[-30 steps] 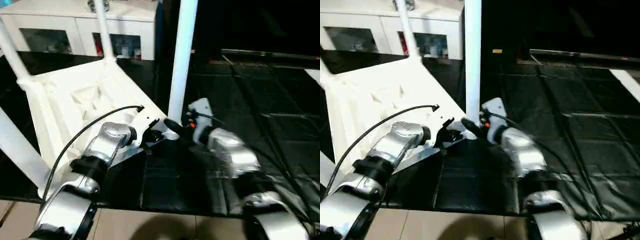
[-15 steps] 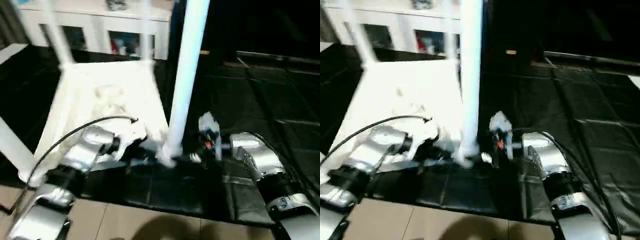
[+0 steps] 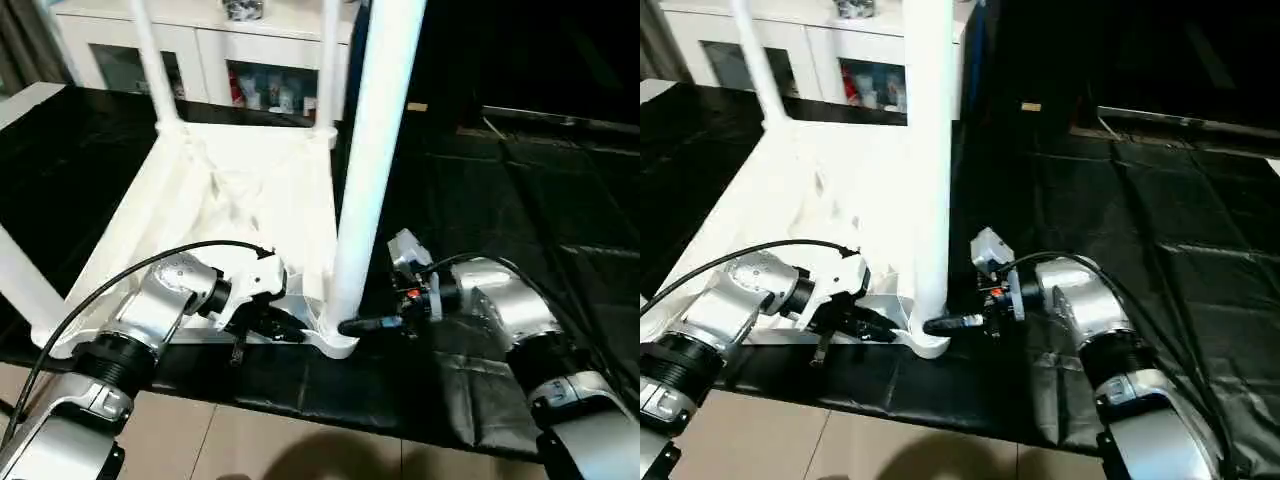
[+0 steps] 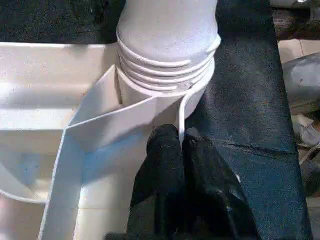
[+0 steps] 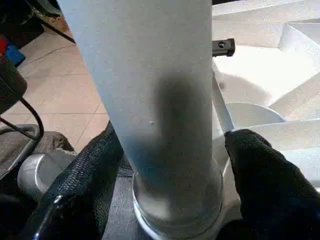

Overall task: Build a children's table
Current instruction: Rotate leg to tighten

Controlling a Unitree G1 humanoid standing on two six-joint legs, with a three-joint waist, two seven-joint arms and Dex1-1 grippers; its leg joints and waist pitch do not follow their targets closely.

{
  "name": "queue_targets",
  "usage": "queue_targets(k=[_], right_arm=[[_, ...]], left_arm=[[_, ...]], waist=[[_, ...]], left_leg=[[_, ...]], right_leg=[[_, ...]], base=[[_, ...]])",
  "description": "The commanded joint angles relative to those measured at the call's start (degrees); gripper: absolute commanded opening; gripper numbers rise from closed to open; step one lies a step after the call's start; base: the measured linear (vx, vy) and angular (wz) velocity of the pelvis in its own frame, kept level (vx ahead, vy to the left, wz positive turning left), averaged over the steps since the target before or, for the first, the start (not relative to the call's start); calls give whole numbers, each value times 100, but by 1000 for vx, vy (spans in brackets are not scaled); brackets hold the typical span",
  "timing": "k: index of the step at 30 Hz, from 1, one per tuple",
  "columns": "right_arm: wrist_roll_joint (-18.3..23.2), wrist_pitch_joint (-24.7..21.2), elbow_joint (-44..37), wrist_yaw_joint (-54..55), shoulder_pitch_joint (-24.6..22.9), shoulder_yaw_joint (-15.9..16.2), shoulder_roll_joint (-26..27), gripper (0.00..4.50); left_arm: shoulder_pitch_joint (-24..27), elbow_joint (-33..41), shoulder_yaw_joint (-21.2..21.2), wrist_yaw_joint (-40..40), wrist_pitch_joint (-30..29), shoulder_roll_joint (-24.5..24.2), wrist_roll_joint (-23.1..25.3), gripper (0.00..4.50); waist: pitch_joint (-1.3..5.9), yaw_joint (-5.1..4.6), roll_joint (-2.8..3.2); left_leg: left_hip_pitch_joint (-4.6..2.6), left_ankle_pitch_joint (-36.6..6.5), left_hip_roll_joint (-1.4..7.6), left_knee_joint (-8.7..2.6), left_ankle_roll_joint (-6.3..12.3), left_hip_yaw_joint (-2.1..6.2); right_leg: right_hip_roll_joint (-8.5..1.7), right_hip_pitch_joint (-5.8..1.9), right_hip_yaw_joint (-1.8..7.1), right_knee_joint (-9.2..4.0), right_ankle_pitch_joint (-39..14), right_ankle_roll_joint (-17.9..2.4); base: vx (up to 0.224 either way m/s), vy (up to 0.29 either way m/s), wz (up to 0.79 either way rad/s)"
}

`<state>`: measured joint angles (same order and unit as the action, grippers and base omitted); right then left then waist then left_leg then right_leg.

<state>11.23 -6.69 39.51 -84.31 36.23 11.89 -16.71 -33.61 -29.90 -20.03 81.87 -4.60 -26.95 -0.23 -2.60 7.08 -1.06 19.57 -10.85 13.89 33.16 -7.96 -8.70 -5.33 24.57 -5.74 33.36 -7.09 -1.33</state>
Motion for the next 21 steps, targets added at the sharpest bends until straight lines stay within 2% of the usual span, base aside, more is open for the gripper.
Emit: queue_targets(k=[1,2,4,6,8,11,15,19,20,21], right_arm=[[-4,74,39,-59,112,45,-31,312],[-6,94,85,-62,134,34,-10,312],[-5,117,147,-90,159,20,19,278],[-2,116,158,-99,163,18,32,274],[16,94,151,-130,160,14,56,236],[68,40,119,-205,126,3,71,226],[257,-152,-12,-169,56,-122,140,209],[229,-155,-350,87,-172,-109,201,206],[222,-151,-380,122,-193,-107,209,206],[180,-186,-448,309,-253,-105,254,204]], left_arm=[[36,160,-180,243,69,9,23,0],[45,183,-186,244,59,2,17,0],[52,205,-199,243,53,-6,12,0],[51,205,-202,245,57,-10,12,0],[41,194,-208,241,70,-16,13,0],[15,158,-206,204,74,-14,39,0],[-12,106,-188,-27,-32,40,119,0],[-48,24,-93,-481,-254,225,166,0],[-52,15,-81,-527,-272,245,166,0],[-60,13,-33,-632,-395,317,128,0]], waist=[[404,-21,7],[403,-23,16],[402,-28,13],[401,-26,19],[402,-26,16],[401,-29,-1],[392,-32,8],[371,-24,16],[371,-20,4],[363,-26,18]], left_leg=[[39,-1093,-79,-373,285,-170],[43,-1103,-81,-373,277,-169],[43,-1140,-82,-372,263,-167],[42,-1156,-87,-366,265,-172],[46,-1129,-85,-370,266,-166],[40,-1135,-83,-368,268,-169],[41,-1181,-84,-371,252,-166],[9,-1381,-94,-356,212,-177],[16,-1387,-97,-363,197,-169],[28,-1415,-105,-369,191,-164]], right_leg=[[-192,-403,209,-260,-1679,-1140],[-194,-404,210,-263,-1691,-1130],[-197,-401,210,-266,-1749,-1121],[-192,-402,214,-269,-1758,-1122],[-191,-407,212,-263,-1746,-1108],[-191,-402,213,-262,-1746,-1115],[-190,-398,218,-270,-1866,-1078],[-184,-357,237,-307,-2129,-995],[-184,-365,238,-304,-2184,-969],[-179,-370,233,-313,-2254,-941]], base=[[0,0,0],[0,0,0],[0,0,0],[0,0,0],[0,0,0],[0,0,0],[0,0,0],[0,0,0],[0,0,0],[0,0,0]])
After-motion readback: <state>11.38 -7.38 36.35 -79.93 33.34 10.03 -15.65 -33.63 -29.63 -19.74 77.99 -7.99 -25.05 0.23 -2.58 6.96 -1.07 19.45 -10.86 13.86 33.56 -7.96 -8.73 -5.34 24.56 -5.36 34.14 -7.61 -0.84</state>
